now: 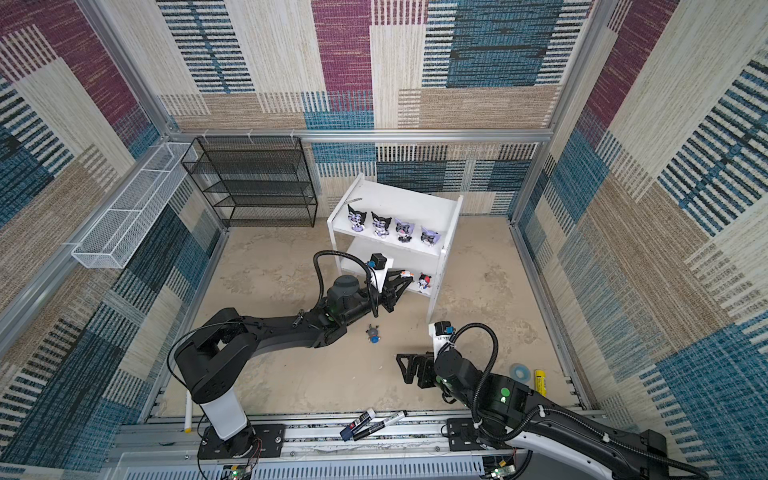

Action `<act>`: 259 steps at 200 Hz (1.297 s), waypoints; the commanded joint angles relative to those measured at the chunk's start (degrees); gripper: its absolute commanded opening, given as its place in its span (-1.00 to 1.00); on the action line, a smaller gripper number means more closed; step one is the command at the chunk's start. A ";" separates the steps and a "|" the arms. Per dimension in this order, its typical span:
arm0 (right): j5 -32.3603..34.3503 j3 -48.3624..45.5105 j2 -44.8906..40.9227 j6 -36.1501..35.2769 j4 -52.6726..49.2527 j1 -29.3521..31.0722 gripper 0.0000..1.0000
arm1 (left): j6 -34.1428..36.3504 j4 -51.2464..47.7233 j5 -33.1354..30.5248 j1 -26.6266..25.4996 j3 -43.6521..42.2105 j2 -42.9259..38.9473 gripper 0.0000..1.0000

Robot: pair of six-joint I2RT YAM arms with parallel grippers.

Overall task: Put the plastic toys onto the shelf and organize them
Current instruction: 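Lift the white Doraemon with the left gripper toward the lower shelf tier, then lower the white Doraemon beside the red-hat Doraemon and open the left gripper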

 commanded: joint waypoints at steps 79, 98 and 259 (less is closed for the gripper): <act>0.22 0.11 -0.69 0.29 0.63 0.05 0.99 | 0.55 4.87 0.39 0.47 1.68 3.48 -0.91; 0.12 0.06 -0.72 0.31 0.68 0.06 0.99 | 0.20 5.63 0.27 0.53 1.76 3.97 -0.90; -0.20 -0.06 -0.94 0.23 0.86 0.05 0.99 | -1.18 6.96 -0.08 1.18 1.85 5.13 -0.30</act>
